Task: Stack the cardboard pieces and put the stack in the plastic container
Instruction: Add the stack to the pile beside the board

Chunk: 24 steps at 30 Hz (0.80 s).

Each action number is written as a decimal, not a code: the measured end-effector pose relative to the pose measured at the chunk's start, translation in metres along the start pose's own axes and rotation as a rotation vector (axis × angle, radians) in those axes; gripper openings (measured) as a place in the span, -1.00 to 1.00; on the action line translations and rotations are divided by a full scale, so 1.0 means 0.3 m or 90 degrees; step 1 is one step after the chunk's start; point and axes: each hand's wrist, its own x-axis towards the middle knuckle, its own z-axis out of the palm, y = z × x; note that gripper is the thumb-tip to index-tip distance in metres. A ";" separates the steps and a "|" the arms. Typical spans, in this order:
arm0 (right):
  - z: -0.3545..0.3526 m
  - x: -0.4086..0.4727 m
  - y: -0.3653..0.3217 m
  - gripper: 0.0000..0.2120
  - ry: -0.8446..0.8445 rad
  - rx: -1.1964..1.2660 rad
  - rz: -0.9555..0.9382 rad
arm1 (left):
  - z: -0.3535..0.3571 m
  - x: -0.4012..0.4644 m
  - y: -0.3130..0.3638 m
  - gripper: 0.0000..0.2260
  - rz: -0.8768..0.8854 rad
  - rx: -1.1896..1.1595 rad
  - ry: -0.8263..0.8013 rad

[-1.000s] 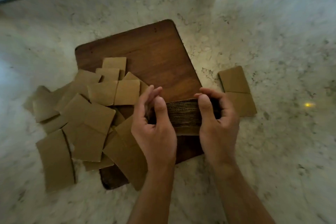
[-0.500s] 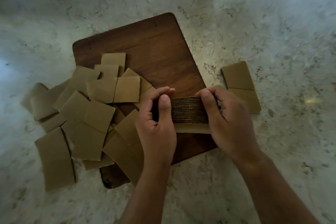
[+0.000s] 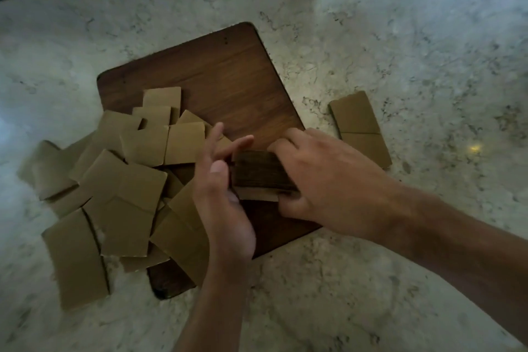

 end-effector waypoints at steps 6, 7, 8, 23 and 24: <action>-0.086 -0.118 0.216 -0.46 0.221 0.704 0.274 | 0.001 -0.002 -0.001 -0.40 0.051 0.098 -0.031; -0.098 -0.138 0.261 -0.44 0.254 0.796 0.308 | 0.003 -0.001 0.003 -0.40 0.050 0.109 -0.047; -0.102 -0.151 0.297 -0.46 0.274 0.865 0.336 | 0.005 0.002 0.011 -0.40 0.044 0.112 -0.060; -0.061 -0.149 0.404 -0.50 0.175 0.935 0.391 | 0.362 0.018 0.108 -0.43 -0.431 0.015 -0.050; -0.057 -0.148 0.403 -0.50 0.169 0.927 0.384 | 0.378 0.024 0.105 -0.37 -0.476 -0.017 -0.048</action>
